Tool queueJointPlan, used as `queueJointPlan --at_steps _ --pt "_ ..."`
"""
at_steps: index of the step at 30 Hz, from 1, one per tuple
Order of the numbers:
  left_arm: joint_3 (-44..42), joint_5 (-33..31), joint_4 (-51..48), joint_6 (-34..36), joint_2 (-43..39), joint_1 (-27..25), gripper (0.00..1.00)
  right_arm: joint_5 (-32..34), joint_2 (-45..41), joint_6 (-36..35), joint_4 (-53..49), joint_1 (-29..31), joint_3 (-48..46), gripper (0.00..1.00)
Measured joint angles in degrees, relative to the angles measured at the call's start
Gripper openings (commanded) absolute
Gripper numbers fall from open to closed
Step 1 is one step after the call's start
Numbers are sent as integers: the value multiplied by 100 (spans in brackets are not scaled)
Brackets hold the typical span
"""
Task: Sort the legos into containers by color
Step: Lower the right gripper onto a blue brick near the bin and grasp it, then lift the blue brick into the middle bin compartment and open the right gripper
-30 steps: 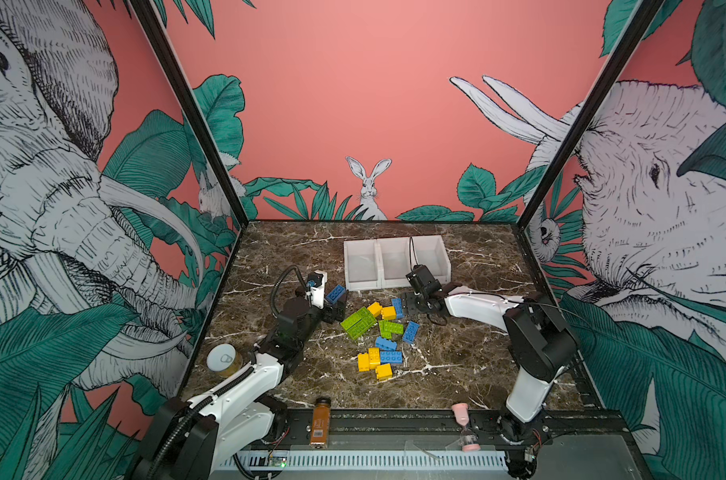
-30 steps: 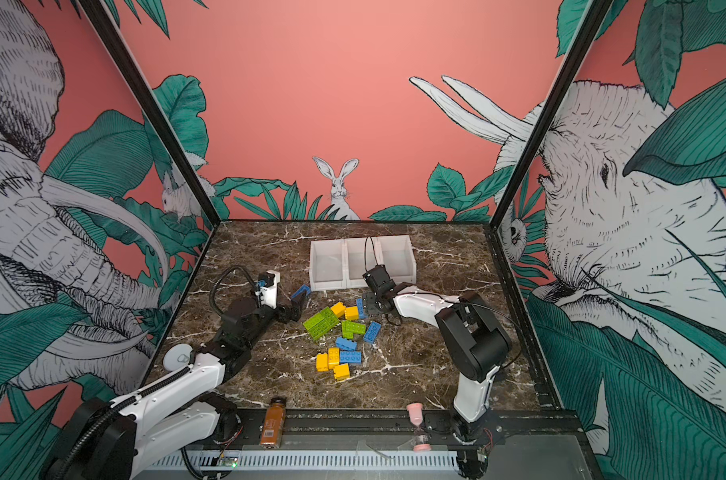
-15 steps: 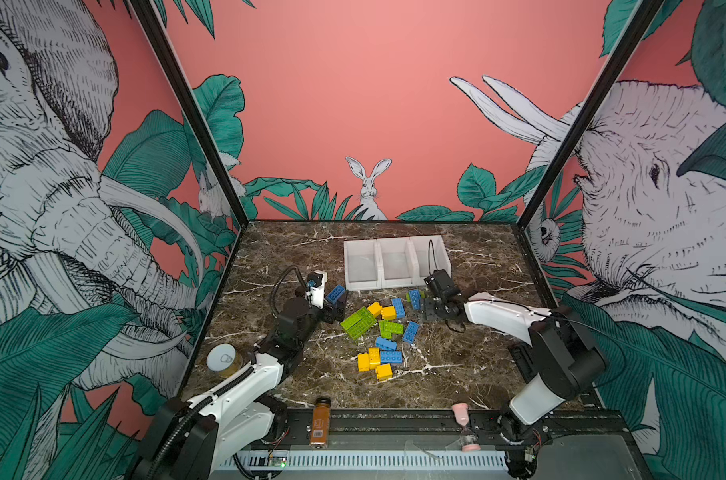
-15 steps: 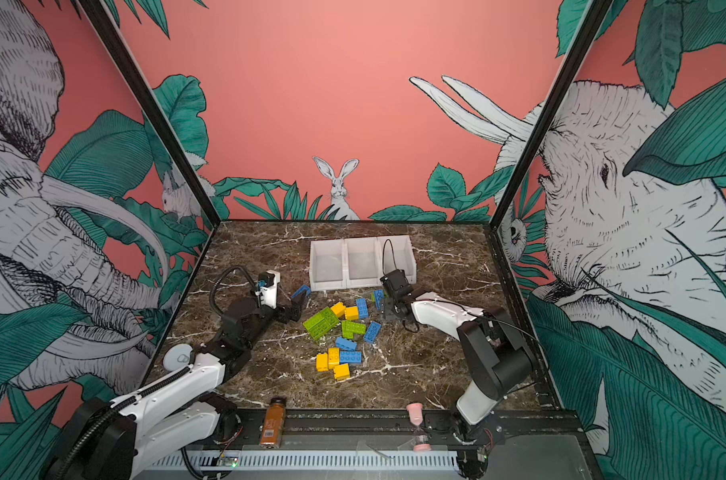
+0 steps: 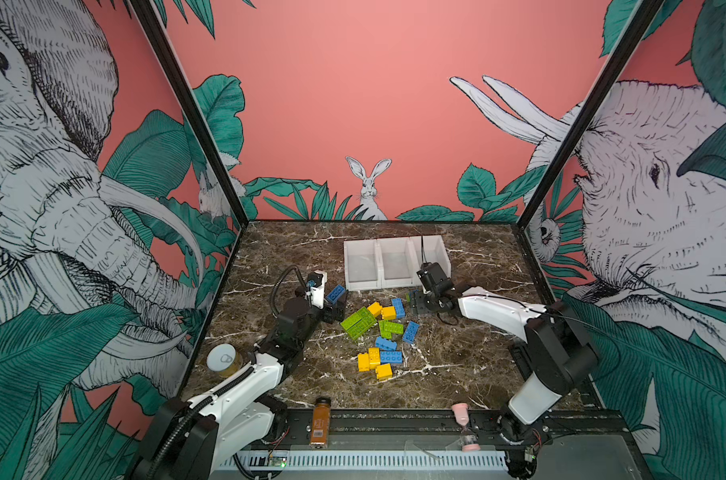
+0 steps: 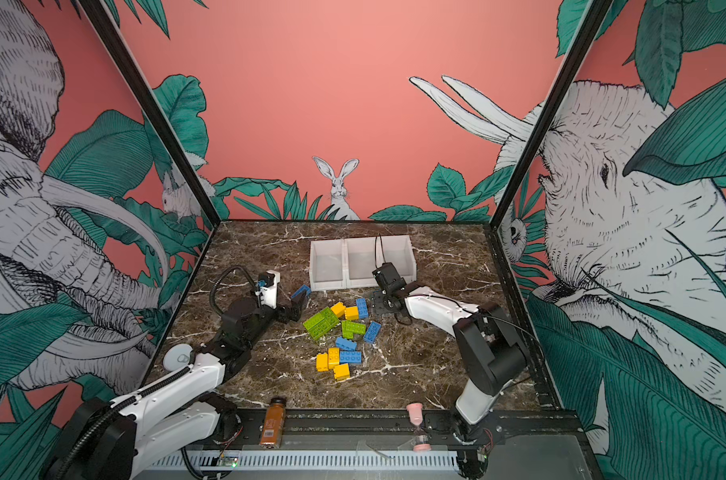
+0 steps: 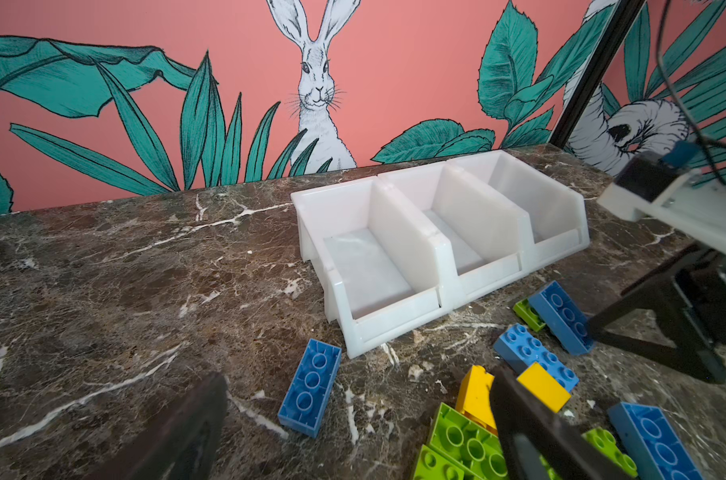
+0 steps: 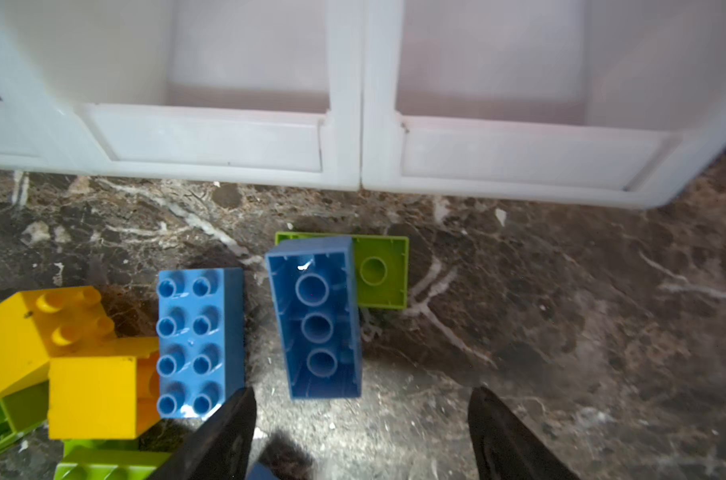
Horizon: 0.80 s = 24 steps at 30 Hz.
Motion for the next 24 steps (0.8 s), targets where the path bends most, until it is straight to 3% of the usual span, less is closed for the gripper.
queueJointPlan --at_steps 10,24 --pt "0 -22 -94 0 -2 0 99 17 686 -39 0 96 424 60" --pt "0 -74 -103 0 -94 0 99 68 748 -33 -7 133 413 30"
